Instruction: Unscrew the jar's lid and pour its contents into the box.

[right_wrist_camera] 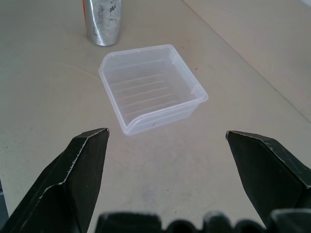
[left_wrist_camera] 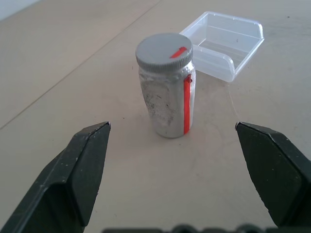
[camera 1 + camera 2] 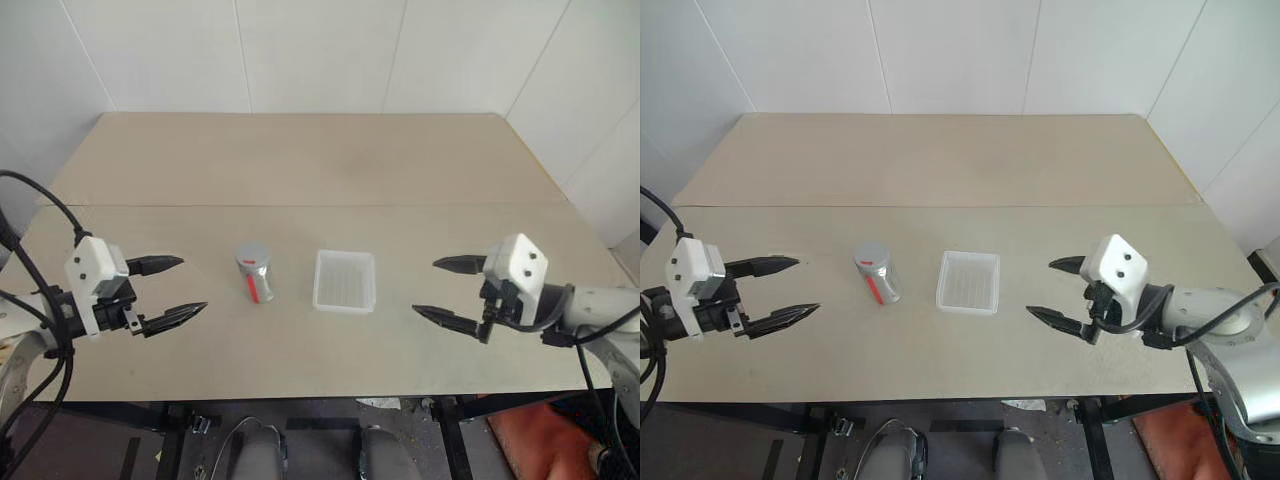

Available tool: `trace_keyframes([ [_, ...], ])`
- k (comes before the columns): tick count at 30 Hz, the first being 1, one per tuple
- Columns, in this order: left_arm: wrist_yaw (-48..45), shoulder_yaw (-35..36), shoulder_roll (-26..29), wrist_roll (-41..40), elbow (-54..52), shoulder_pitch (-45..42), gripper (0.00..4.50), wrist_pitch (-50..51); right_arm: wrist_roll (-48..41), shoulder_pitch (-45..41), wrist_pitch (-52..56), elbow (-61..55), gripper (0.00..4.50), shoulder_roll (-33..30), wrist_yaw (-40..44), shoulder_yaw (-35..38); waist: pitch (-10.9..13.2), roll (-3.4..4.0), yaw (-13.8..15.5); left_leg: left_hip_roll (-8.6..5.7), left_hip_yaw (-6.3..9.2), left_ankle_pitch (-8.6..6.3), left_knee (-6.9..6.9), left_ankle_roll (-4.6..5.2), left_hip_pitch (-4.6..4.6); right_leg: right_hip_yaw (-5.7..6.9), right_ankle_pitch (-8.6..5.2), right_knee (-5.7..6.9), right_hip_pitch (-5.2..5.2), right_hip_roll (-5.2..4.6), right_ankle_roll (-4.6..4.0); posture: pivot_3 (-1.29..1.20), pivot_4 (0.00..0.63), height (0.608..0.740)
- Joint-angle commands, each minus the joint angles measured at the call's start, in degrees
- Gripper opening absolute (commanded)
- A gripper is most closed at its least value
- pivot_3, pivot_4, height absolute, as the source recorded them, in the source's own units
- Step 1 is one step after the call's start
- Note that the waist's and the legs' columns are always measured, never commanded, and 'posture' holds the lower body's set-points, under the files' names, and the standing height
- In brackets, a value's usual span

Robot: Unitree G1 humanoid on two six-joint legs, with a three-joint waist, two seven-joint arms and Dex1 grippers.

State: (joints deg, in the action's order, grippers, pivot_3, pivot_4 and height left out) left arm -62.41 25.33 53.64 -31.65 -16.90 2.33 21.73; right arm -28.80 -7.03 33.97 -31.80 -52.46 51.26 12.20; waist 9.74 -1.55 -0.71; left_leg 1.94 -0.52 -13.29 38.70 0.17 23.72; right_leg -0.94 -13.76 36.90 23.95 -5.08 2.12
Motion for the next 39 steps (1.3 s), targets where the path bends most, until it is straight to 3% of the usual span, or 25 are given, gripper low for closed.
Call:
trace_keyframes([
  [1,0.5,2.2,0.0,-1.4,-2.1,0.0,4.49,0.2,0.2,-0.8,-2.4,-0.2,4.50,0.2,0.1,0.7,0.0,0.00,0.0,0.00,0.00,0.00,0.00,0.00,0.00,0.00,0.00,0.00,0.00,0.00,0.00,0.00,0.150,0.740],
  [7,7.0,-1.5,-4.7,-2.8,-8.5,-0.2,4.49,3.7,0.1,-2.0,-2.4,-0.4,4.50,0.9,-0.4,0.0,0.0,0.00,0.0,-0.01,0.00,0.00,0.00,0.00,0.00,0.00,0.00,0.00,-0.02,-0.02,0.00,0.00,0.150,0.740],
  [13,18.4,-2.5,-10.6,-2.7,-19.5,5.6,4.49,10.0,1.0,-2.5,-2.6,-0.9,4.50,1.5,-1.6,-0.4,0.0,-0.02,0.0,0.00,0.01,0.00,0.01,0.00,-0.01,-0.03,0.00,0.03,-0.02,-0.01,0.00,0.00,0.150,0.740],
  [23,43.7,-14.4,-27.1,5.1,-28.1,6.5,4.49,16.7,1.5,-3.2,-2.3,-1.5,4.50,1.7,-3.1,-1.0,0.0,-0.04,0.2,-0.05,0.09,-0.01,0.03,-0.01,-0.61,0.04,0.00,-0.13,-0.79,-0.02,0.00,0.00,0.150,0.740],
  [30,53.0,-21.9,-34.8,11.7,-27.0,4.4,4.49,15.8,-2.1,-4.4,-2.3,-1.2,4.50,1.5,0.0,0.1,0.0,-0.04,0.3,-0.07,0.11,-0.01,0.03,-0.01,-0.61,0.04,0.00,-0.13,-0.80,-0.02,0.00,0.00,0.150,0.740],
  [39,54.1,-25.7,-37.2,17.8,-21.6,1.3,4.49,10.3,-5.6,-5.8,-4.4,1.3,4.50,-2.4,10.0,0.2,0.0,-0.04,0.6,-0.08,0.11,-0.01,0.03,-0.01,-0.61,0.06,0.00,-0.15,-0.80,-0.01,0.00,0.00,0.150,0.740],
])
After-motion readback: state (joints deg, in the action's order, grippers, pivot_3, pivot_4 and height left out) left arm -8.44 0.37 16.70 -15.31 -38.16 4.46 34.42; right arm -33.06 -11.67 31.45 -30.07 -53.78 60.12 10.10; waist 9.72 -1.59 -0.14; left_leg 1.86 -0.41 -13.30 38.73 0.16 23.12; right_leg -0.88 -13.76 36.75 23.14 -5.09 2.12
